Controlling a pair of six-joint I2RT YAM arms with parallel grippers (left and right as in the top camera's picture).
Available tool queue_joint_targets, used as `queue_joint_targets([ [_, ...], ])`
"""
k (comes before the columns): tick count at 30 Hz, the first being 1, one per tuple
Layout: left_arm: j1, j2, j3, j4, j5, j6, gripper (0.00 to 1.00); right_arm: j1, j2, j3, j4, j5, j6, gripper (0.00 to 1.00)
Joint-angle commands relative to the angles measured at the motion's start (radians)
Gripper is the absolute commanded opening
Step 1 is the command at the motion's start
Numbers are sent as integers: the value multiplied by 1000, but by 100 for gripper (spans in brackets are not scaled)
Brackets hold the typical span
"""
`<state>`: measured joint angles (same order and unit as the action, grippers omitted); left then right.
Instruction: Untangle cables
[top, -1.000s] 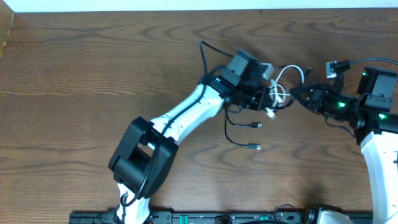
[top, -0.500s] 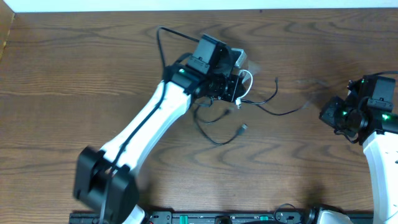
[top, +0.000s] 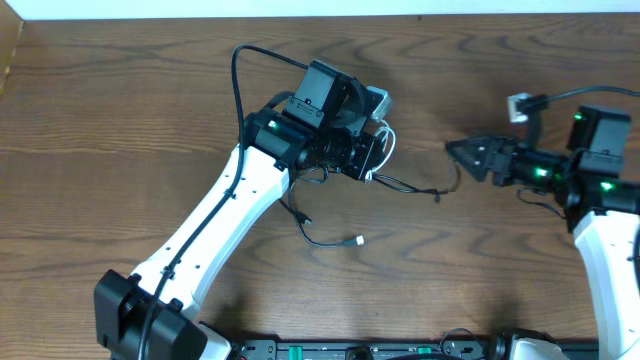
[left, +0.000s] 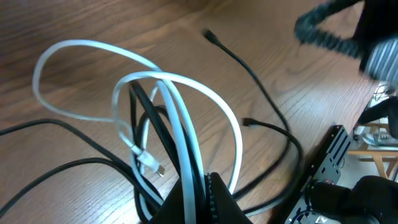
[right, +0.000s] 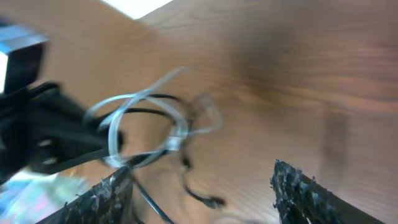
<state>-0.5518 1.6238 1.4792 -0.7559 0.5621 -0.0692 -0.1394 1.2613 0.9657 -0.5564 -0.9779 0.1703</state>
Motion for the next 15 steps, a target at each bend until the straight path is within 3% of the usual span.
queue_joint_targets([
  [1, -8, 0, -2, 11, 37, 32, 7, 108, -2, 1, 21, 40, 127, 66],
  [10, -17, 6, -2, 12, 39, 32, 8, 289, 61, 1, 206, 123, 324, 64],
  [15, -17, 11, -2, 12, 39, 32, 8, 332, 118, 1, 188, 219, 383, 53],
])
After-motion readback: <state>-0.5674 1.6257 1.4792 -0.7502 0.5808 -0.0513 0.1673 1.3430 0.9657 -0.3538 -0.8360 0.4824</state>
